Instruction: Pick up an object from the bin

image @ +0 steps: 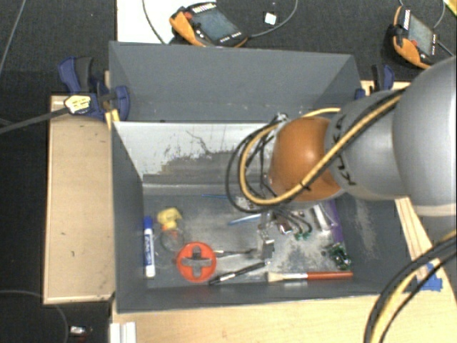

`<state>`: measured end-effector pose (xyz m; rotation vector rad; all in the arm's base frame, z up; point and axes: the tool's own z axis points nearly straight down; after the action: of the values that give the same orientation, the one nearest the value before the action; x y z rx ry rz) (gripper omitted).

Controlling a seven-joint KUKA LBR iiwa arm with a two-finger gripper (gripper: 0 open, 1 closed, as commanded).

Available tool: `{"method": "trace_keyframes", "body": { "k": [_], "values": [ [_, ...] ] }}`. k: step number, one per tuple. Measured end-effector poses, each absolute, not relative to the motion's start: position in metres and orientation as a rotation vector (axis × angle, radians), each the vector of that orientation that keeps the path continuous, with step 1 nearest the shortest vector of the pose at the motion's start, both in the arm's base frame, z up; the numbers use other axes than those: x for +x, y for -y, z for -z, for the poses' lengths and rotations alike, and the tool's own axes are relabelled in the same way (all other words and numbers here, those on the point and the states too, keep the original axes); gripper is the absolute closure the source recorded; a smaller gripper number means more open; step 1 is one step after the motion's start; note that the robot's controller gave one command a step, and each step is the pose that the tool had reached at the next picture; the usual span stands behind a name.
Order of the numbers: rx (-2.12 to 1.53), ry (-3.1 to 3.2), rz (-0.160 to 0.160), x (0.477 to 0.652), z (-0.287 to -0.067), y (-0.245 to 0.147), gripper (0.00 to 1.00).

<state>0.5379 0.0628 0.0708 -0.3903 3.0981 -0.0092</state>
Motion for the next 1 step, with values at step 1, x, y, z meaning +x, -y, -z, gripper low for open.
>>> {"method": "trace_keyframes", "body": {
  "k": [1],
  "values": [
    [-0.01,-3.128,0.002,0.5861,-0.0716,-0.0458,1.0]
  ]
}}
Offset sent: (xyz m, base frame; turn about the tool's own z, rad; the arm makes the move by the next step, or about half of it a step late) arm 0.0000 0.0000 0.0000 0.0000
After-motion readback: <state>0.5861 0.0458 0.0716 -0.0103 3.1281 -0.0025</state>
